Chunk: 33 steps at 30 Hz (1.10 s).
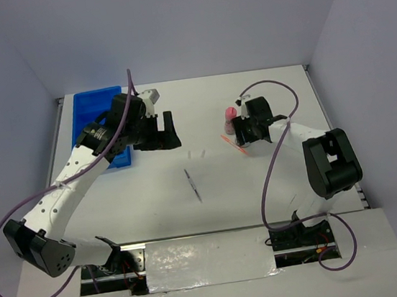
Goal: Sort the stationery into containers
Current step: Pick up the stationery from the center of the board.
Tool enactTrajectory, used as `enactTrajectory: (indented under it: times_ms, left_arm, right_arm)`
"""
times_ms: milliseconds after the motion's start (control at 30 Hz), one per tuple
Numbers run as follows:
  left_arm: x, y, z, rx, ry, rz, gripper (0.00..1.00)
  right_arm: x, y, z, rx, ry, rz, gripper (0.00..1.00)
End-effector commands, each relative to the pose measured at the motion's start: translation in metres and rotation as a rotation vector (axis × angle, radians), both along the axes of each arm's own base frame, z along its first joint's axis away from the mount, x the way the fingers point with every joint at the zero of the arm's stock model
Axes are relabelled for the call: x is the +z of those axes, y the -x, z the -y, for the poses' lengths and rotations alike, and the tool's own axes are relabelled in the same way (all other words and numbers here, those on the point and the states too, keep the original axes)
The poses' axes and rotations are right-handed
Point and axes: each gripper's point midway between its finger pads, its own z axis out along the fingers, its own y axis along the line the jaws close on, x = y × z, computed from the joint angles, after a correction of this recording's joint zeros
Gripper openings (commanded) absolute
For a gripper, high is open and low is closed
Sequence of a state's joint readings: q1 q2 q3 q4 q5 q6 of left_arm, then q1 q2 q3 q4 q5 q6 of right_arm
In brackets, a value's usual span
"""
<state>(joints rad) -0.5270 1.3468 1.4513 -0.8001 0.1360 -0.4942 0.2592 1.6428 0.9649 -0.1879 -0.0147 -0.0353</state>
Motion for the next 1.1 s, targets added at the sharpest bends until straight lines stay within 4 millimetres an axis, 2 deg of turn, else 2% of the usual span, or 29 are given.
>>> enactTrajectory:
  times_ms: [0, 100, 233, 367, 433, 567, 600, 667, 700, 767, 833, 867, 933, 967, 1000, 1033, 1067]
  left_arm:
    - [0.014, 0.003, -0.004, -0.024, 0.014, 0.052, 0.99]
    - [0.014, 0.004, -0.005, -0.020, 0.015, 0.053, 0.99]
    - [0.016, 0.004, -0.004, -0.019, 0.024, 0.059, 0.99]
    - [0.018, 0.001, -0.002, -0.024, 0.039, 0.074, 0.99]
    - [0.027, 0.000, 0.001, -0.045, 0.053, 0.105, 0.99]
    - [0.050, -0.009, 0.004, -0.074, 0.088, 0.167, 0.99]
    - [0.056, -0.010, 0.004, -0.079, 0.104, 0.169, 0.99]
    - [0.072, -0.013, 0.007, -0.084, 0.171, 0.154, 0.99]
    - [0.083, -0.013, 0.009, -0.059, 0.218, 0.135, 0.99]
    - [0.082, -0.021, 0.004, 0.004, 0.262, 0.052, 0.99]
    - [0.079, -0.019, 0.010, 0.060, 0.344, -0.077, 0.99]
    - [0.083, -0.011, 0.020, 0.026, 0.406, -0.126, 0.99]
    - [0.089, -0.008, 0.031, 0.035, 0.515, -0.180, 0.99]
    - [0.092, -0.006, 0.033, 0.043, 0.545, -0.194, 0.99]
    - [0.092, -0.004, 0.035, 0.058, 0.576, -0.217, 0.99]
    - [0.102, -0.004, 0.036, 0.048, 0.600, -0.190, 0.99]
    - [0.105, -0.002, 0.037, 0.044, 0.607, -0.190, 0.99]
  right_arm:
    - [0.012, -0.004, -0.001, -0.004, 0.000, 0.035, 0.38]
    - [0.023, -0.003, 0.011, -0.065, 0.023, 0.080, 0.27]
    - [0.058, -0.006, 0.036, -0.208, 0.067, 0.188, 0.10]
    - [0.096, -0.010, 0.036, -0.225, 0.044, 0.245, 0.04]
    - [0.115, -0.004, 0.035, -0.222, 0.015, 0.264, 0.03]
    - [0.159, 0.014, 0.003, -0.058, -0.130, 0.298, 0.04]
    - [0.172, 0.025, -0.023, 0.073, -0.223, 0.289, 0.04]
    - [0.200, 0.045, -0.046, 0.247, -0.287, 0.337, 0.04]
    - [0.209, 0.063, -0.064, 0.372, -0.351, 0.327, 0.04]
    - [0.230, 0.085, -0.080, 0.526, -0.370, 0.373, 0.04]
    - [0.239, 0.106, -0.095, 0.644, -0.406, 0.368, 0.03]
    - [0.245, 0.114, -0.106, 0.699, -0.425, 0.368, 0.03]
    - [0.247, 0.128, -0.121, 0.780, -0.441, 0.347, 0.00]
    - [0.251, 0.130, -0.129, 0.811, -0.441, 0.341, 0.00]
    - [0.250, 0.141, -0.142, 0.857, -0.446, 0.314, 0.00]
    - [0.251, 0.143, -0.146, 0.875, -0.445, 0.308, 0.00]
    - [0.260, 0.146, -0.153, 0.906, -0.461, 0.316, 0.00]
